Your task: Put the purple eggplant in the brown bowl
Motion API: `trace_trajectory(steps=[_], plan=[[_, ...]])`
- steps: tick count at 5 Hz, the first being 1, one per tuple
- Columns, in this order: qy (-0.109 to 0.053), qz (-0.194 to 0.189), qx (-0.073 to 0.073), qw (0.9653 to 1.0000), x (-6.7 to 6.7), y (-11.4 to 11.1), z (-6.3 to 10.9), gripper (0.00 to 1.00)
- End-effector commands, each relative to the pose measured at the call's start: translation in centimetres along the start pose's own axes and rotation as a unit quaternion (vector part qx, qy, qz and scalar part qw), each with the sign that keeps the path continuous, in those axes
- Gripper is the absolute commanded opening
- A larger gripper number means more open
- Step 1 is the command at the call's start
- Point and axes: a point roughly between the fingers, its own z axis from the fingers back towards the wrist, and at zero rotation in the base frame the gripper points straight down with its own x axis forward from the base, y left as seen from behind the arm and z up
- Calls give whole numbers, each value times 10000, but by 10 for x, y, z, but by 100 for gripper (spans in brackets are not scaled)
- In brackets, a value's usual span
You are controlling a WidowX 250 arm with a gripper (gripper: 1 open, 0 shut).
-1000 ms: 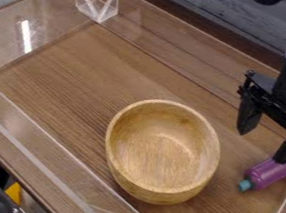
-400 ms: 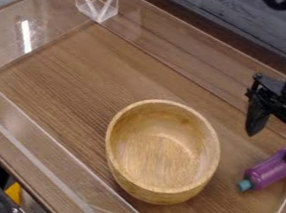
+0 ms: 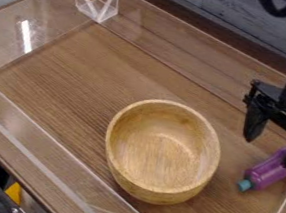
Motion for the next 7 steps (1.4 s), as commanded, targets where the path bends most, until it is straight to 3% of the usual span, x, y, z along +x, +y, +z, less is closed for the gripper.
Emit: trace_trajectory(steps=[1,2,3,5,6,7], plan=[[-268,-3,-82,9996,6,-6,6,100],[-256,0,-107,9996,5,-9,-5,100],[-279,196,-145,9993,8,-11,-5,100],[-200,-147,41,9997,10,4,-24,100],[-215,-139,127,9996,10,8,-19,100],[-224,-111,182,9995,8,10,-13,0]])
